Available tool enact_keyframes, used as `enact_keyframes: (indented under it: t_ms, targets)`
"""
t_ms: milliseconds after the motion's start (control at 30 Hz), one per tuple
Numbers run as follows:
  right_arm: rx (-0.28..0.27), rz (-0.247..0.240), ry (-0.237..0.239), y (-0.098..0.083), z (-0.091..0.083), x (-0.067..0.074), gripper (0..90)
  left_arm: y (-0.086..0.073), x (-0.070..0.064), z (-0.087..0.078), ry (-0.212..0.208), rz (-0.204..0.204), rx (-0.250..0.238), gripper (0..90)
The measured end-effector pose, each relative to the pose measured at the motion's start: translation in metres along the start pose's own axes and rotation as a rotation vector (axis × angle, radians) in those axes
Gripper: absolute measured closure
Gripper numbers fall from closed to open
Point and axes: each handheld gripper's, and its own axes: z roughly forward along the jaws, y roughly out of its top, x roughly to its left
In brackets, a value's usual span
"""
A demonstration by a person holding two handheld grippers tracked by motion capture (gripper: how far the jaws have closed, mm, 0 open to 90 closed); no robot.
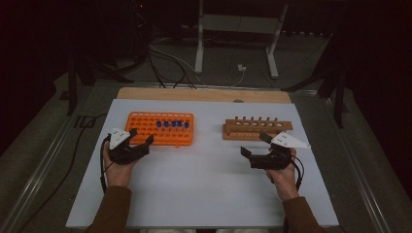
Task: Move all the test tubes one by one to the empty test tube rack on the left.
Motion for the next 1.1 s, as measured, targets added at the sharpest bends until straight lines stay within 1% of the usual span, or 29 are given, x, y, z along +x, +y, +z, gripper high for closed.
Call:
enact_keyframes:
  t_ms: [67,133,167,300,367,500,567,700,900,1000,1100]
  targets:
    - [-0.001,-0.008,-0.008,-0.002,-0.003,0.001,3.0,0.0,0.001,-0.01,-0.004,0.0,-0.009,17.3]
    - [-0.007,-0.012,-0.008,-0.004,-0.007,0.002,3.0,-0.001,0.001,-0.021,-0.006,0.005,-0.016,14.9]
    - [-0.011,-0.015,-0.014,-0.006,-0.009,0.002,3.0,-0.001,0.002,-0.026,-0.008,0.003,-0.019,11.8]
    - [-0.029,-0.024,-0.035,-0.011,-0.018,0.002,3.0,-0.004,0.003,-0.043,-0.01,0.013,-0.009,1.5]
    - [-0.033,-0.028,-0.047,-0.013,-0.024,0.002,3.0,-0.006,0.003,-0.05,0.009,0.017,-0.014,0.6]
    - [-0.036,-0.041,-0.073,-0.018,-0.034,0.0,3.0,-0.012,0.003,-0.06,0.024,0.031,-0.012,0.6]
    - [-0.028,-0.049,-0.082,-0.021,-0.038,-0.001,3.0,-0.014,0.003,-0.064,0.022,0.03,-0.012,0.7]
    - [-0.019,-0.037,-0.098,-0.028,-0.046,-0.005,2.9,-0.017,0.002,-0.069,0.02,0.038,-0.005,0.6]
    - [-0.042,-0.014,-0.109,-0.031,-0.055,-0.01,2.9,-0.017,0.0,-0.075,0.016,0.041,-0.02,0.7]
    - [-0.038,-0.018,-0.118,-0.033,-0.057,-0.011,2.9,-0.017,0.001,-0.078,0.015,0.037,-0.03,0.7]
    - [-0.042,-0.009,-0.121,-0.034,-0.06,-0.012,2.9,-0.019,0.003,-0.081,0.017,0.033,-0.034,0.7]
